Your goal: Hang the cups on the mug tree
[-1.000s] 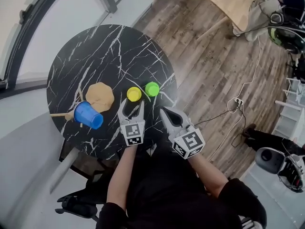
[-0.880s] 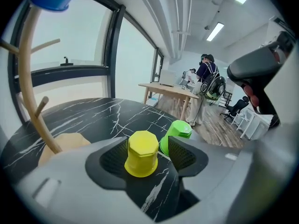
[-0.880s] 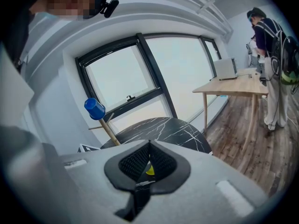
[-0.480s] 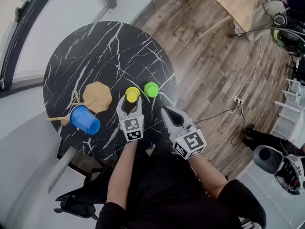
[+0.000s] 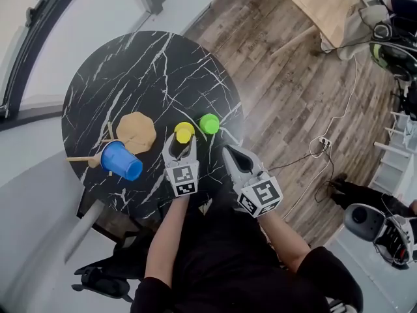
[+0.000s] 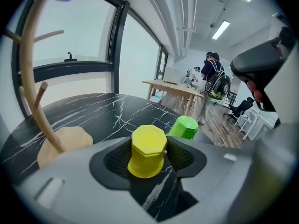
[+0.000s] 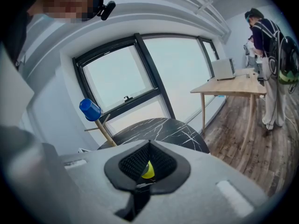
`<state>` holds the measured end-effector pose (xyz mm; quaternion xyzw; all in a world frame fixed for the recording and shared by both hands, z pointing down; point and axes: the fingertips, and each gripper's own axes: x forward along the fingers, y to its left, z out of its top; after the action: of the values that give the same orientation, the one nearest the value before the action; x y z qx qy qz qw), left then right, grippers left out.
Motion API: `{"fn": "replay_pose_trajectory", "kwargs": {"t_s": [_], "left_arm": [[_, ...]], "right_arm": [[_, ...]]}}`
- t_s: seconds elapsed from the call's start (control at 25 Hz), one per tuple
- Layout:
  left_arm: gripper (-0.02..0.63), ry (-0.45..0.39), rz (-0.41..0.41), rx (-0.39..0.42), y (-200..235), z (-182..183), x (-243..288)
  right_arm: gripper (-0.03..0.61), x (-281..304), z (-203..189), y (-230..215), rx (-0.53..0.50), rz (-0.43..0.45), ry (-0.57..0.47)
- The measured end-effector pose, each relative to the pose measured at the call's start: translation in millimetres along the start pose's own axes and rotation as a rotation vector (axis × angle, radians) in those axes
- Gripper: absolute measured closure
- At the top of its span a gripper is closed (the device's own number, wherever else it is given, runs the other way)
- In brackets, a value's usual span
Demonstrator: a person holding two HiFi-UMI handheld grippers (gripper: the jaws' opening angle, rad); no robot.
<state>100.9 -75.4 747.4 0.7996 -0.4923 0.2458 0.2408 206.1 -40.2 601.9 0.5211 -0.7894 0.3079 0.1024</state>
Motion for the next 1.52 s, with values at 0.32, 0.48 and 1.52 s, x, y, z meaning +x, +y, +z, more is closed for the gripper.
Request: {"fn": "replay_pose_trajectory", "kwargs": {"t_s": [0.32, 0.48, 1.52], "left_arm": [[0.376, -0.033, -0.037, -0.003, -6.1, -1.4, -39.5], [0.377, -0.051, -0.046, -0.017, -1.5, -4.4, -75.0], [0.376, -0.239, 0.072, -0.074, 90.9, 22.9, -290.0]], "right_arm": [[0.580, 0.8, 2.4, 21.4, -0.042, 0.021, -0.007], [0.580, 0.0, 0.6, 42.5, -0.070, 0.044, 0.001], [0.580, -1.6, -6.0, 216.5, -0.273, 0.243, 0.011]]}}
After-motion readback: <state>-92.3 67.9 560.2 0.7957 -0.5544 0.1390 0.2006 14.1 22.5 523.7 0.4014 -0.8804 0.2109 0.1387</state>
